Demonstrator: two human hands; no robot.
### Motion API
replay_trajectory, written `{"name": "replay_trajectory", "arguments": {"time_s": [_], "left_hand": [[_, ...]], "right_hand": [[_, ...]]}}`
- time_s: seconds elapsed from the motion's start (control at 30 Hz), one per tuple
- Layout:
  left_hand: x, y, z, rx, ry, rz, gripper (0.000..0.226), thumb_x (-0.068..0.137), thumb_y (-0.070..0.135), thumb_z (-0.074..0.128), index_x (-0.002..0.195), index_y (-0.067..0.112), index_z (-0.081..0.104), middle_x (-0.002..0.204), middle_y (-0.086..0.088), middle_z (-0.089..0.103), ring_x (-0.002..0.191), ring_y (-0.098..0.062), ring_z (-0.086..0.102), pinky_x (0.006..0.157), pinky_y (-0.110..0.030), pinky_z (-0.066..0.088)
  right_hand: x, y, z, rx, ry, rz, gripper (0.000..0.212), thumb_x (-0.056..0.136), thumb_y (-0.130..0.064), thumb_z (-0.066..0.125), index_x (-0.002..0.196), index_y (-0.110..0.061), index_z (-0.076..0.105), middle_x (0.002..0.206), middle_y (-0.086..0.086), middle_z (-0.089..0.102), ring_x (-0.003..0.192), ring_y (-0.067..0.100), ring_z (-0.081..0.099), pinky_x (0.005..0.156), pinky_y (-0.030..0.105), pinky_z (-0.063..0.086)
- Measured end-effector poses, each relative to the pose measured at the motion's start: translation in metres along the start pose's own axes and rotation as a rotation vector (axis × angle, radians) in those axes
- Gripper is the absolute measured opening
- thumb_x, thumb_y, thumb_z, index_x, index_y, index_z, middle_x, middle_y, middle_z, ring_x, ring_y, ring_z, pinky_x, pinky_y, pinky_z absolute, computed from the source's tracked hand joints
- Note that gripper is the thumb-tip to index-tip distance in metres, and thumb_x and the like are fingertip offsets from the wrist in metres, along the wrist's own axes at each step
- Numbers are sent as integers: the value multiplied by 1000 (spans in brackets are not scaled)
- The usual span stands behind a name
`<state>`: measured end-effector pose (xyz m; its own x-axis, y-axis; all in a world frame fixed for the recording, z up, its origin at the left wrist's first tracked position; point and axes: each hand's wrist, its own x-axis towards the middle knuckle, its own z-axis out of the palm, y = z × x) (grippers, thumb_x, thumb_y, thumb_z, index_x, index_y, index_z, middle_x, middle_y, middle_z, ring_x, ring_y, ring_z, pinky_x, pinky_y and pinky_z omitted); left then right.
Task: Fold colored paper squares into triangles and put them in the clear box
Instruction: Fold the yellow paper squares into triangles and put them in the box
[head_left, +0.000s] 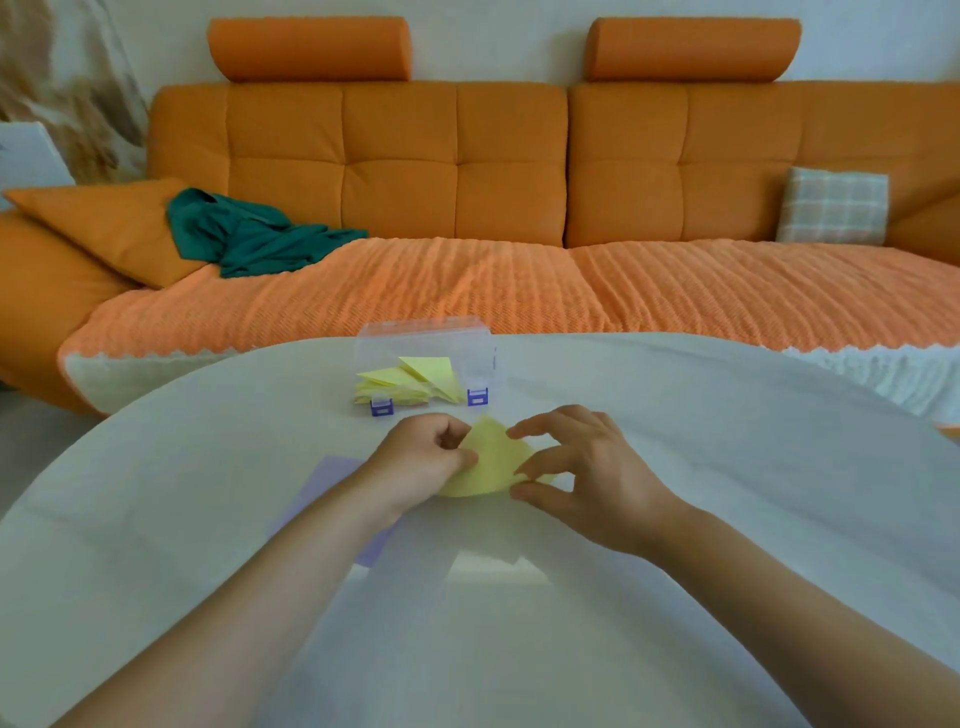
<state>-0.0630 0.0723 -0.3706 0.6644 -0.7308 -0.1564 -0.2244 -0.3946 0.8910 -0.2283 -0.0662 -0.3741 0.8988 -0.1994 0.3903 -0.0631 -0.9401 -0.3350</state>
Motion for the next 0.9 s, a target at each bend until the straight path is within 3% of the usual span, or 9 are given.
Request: {"name": "replay_trajectory", "arguments": {"time_s": [0.1, 0.2, 0.3, 0.4, 0.47, 0.57, 0.7, 0.8, 0.9], "left_hand": [[3, 1, 5, 13, -28, 46, 14, 89, 13, 69, 96, 24, 72, 92, 5, 77, 86, -10, 72, 76, -20, 53], [1, 3, 8, -40, -86, 116, 18, 90, 8, 67, 97, 24, 73, 89, 6, 78, 80, -6, 72, 70, -14, 52], [-1, 6, 11, -59, -120, 161, 20, 94, 7, 60, 98, 21, 75, 89, 1, 78, 79, -11, 72, 71, -18, 54], [-5, 11, 15, -118, -131, 154, 21, 98, 26, 55, 92, 24, 76, 86, -2, 76, 73, -7, 69, 63, -17, 51], [-7, 12, 17, -112, -142, 184, 17, 93, 38, 63, 94, 27, 75, 88, 4, 77, 77, -7, 70, 69, -19, 53], [-7, 9, 22, 3, -113, 259, 13, 85, 31, 77, 97, 28, 74, 91, 7, 77, 87, -14, 73, 84, -32, 54], [-6, 6, 25, -20, -64, 228, 9, 90, 20, 71, 94, 27, 74, 87, 9, 78, 82, -9, 73, 78, -27, 53], [-5, 4, 27, -41, -53, 213, 6, 92, 23, 69, 93, 27, 73, 84, 9, 78, 74, -3, 70, 69, -18, 47], [-5, 4, 30, -54, -45, 229, 6, 91, 25, 70, 95, 28, 73, 86, 10, 77, 79, -5, 71, 73, -20, 51]], "right_hand": [[0, 7, 0, 45, -27, 61, 15, 88, -42, 73, 90, -28, 79, 132, -15, 59, 118, 11, 50, 100, 33, 38], [0, 9, -1, 241, -11, 282, 9, 84, -42, 76, 79, -35, 74, 130, -24, 57, 115, 0, 52, 91, 16, 38], [3, 14, 0, 489, 18, 496, 10, 78, -38, 81, 74, -31, 75, 94, -20, 71, 82, -4, 62, 71, 12, 42], [5, 15, 0, 557, 30, 545, 15, 75, -36, 84, 69, -30, 73, 59, -13, 62, 51, 3, 49, 49, 15, 39], [5, 15, 1, 551, 54, 538, 19, 74, -37, 86, 65, -30, 70, 56, -16, 60, 49, 0, 47, 48, 13, 38], [6, 15, 2, 550, 107, 530, 21, 72, -39, 87, 74, -30, 67, 63, -17, 63, 54, 0, 51, 52, 14, 41], [6, 14, 0, 625, 75, 559, 32, 76, -37, 84, 102, -35, 66, 79, -2, 72, 65, 5, 61, 59, 19, 48], [6, 13, -1, 706, 70, 590, 9, 80, -34, 82, 84, -28, 76, 79, 1, 74, 64, 8, 59, 60, 25, 46], [6, 13, -1, 713, 75, 604, 11, 80, -34, 82, 73, -27, 77, 71, -2, 72, 58, 7, 54, 54, 21, 42]]}}
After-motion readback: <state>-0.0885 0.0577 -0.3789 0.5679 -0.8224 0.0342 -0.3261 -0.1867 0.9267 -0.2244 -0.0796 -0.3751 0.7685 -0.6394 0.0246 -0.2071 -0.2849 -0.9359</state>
